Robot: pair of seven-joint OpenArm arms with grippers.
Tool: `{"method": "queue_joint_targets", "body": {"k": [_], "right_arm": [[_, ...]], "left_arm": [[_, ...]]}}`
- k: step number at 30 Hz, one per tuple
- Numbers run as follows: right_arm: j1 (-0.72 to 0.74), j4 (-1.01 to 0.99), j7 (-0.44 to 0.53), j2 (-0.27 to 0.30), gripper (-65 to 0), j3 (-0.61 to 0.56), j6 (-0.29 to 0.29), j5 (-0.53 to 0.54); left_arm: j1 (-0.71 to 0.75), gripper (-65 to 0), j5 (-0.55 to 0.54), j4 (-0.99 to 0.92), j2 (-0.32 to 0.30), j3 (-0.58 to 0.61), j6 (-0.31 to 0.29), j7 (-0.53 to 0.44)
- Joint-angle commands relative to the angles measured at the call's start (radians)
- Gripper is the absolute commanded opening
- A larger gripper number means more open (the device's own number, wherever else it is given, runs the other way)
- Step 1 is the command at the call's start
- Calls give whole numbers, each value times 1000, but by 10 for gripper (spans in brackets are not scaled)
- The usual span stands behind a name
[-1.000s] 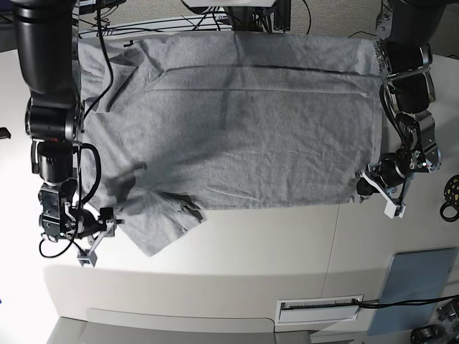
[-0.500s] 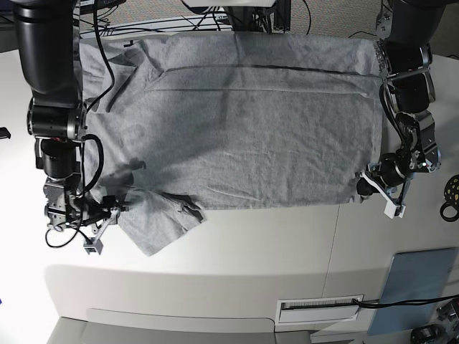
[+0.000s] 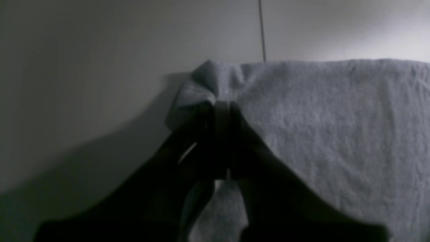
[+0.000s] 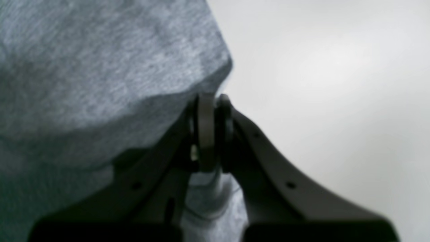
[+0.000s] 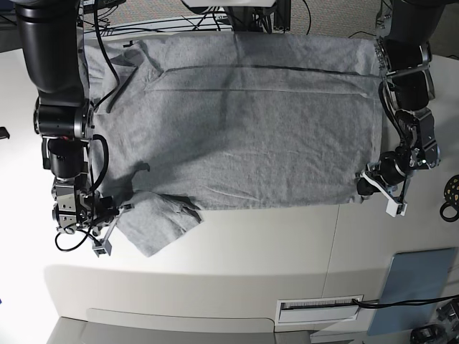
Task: Fold the T-shirt properly
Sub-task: 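Grasp the opposite shirt edge with both grippers, then lift and fold the grasped edge over toward the first fold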
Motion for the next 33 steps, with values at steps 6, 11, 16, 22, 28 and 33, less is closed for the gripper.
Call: {"method": "queue_joint_targets", "body": {"k": [6, 11, 16, 22, 28, 33], "right_arm": [[-37, 173, -67, 82, -650, 0, 4, 45], [-173, 450, -90, 169, -650, 0, -32, 173], [-347, 800, -112, 240, -650, 0, -136, 191], [-542, 1142, -208, 300, -650, 20, -219, 134], [-745, 1329, -235, 299, -650, 139, -225, 124], [-919, 1456, -250, 297, -650, 242, -225, 127]], "left_arm": [[-18, -650, -115, 111, -47, 0, -5, 69], [28, -650, -207, 224, -73, 0, -3, 90], [120, -650, -257, 349, -88, -3, 43, 90], [217, -650, -273, 426, -90, -3, 53, 125], [315, -650, -317, 481, -92, -18, 52, 146], [405, -650, -381, 525, -92, -78, 36, 156]]}}
